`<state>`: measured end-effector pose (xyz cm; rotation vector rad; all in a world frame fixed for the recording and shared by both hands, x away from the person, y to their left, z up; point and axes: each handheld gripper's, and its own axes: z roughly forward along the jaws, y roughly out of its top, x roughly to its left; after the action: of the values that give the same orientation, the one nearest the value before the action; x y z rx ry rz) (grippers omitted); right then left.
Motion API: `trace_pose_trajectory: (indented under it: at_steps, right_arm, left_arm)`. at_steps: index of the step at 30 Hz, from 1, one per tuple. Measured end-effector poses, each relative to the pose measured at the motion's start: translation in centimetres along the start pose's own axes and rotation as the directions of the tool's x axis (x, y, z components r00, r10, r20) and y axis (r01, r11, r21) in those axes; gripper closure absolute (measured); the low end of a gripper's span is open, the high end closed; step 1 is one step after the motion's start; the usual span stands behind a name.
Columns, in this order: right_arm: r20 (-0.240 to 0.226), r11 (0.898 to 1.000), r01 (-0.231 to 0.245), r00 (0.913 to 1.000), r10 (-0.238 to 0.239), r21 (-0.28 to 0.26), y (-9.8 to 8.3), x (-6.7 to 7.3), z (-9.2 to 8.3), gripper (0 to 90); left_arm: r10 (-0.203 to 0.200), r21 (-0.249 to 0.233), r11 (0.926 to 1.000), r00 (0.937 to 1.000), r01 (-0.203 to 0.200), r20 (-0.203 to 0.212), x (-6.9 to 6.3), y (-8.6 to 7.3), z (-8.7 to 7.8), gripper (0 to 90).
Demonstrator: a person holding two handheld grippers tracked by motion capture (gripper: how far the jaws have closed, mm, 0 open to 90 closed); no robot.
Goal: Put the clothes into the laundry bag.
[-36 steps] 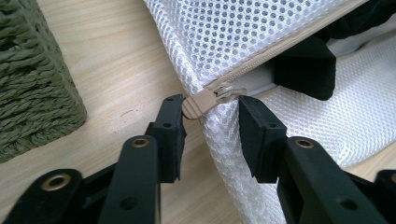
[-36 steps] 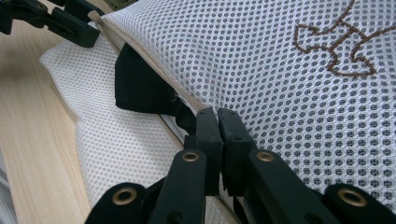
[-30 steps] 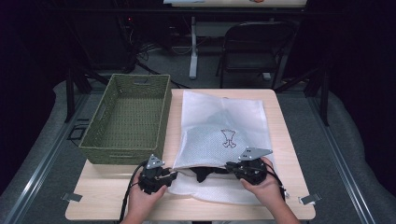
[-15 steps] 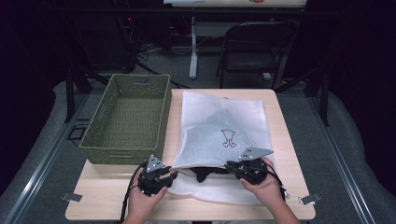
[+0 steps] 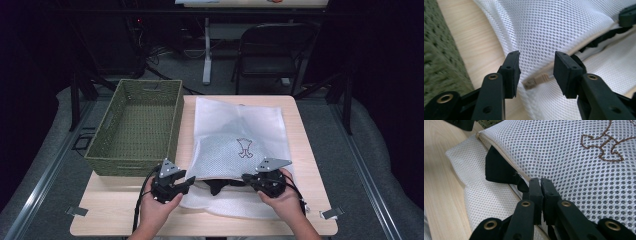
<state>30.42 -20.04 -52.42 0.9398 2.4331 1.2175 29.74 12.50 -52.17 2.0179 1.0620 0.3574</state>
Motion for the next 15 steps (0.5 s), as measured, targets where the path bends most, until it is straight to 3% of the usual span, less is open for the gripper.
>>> trace_pose_trajectory:
  at_steps: [15]
  right_arm:
    - [-0.004, 1.000, -0.008, 1.0000, 0.008, 0.019, -0.3, -0.3, 0.1, 89.5]
  left_arm:
    - [-0.057, 0.076, 0.9954, 0.9980, 0.059, -0.028, 1.2, 0.9, 2.8, 40.1]
